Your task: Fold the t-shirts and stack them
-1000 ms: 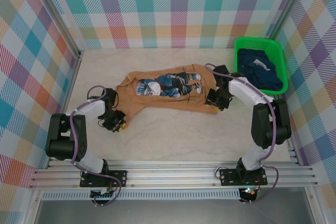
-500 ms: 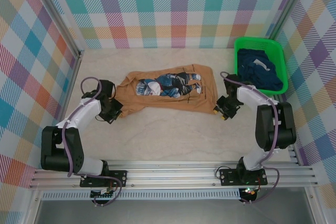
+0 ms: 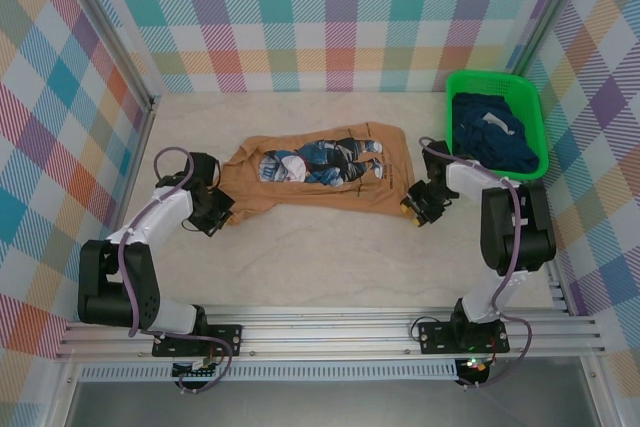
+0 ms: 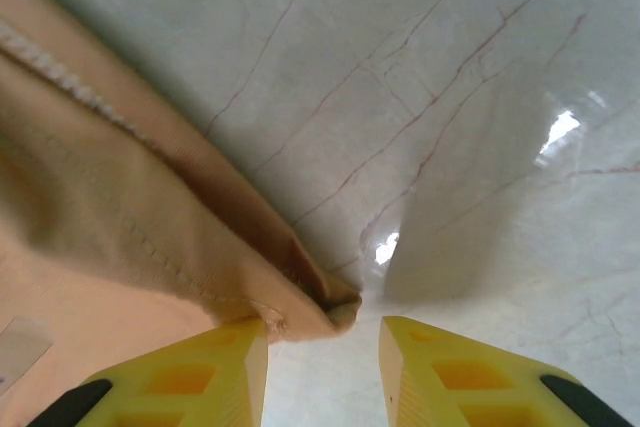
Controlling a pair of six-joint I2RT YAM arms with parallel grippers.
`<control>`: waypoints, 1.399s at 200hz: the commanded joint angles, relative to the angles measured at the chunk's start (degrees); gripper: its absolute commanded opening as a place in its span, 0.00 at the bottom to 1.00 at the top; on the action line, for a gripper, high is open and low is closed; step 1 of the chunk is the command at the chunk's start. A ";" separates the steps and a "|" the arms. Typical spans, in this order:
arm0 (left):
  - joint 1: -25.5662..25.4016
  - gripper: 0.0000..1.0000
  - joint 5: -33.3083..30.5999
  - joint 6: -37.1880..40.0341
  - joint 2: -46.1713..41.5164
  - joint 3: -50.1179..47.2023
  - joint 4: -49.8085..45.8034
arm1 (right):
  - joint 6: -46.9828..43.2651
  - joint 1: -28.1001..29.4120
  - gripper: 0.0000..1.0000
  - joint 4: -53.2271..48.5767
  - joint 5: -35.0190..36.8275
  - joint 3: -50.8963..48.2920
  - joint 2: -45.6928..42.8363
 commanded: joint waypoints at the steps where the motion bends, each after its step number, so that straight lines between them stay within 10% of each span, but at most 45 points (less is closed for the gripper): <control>1: -0.37 0.00 0.52 0.35 -0.49 0.16 -1.45 | 2.36 0.43 0.35 1.10 -1.29 0.48 2.36; 32: -0.36 0.00 0.61 0.34 -0.77 0.07 -1.62 | 2.25 0.39 0.31 1.38 -0.71 1.85 4.36; 78: -0.33 0.00 0.64 -0.02 -2.02 0.63 -1.77 | 0.17 0.51 0.00 1.81 0.67 0.73 3.10; 193: 0.44 0.00 -10.01 1.58 -3.34 30.48 -7.48 | -19.30 2.19 0.00 -4.80 9.14 29.62 -12.39; 280: 0.27 0.00 -24.09 6.73 -28.69 35.03 1.71 | -26.02 2.28 0.00 7.73 -1.93 15.12 -46.47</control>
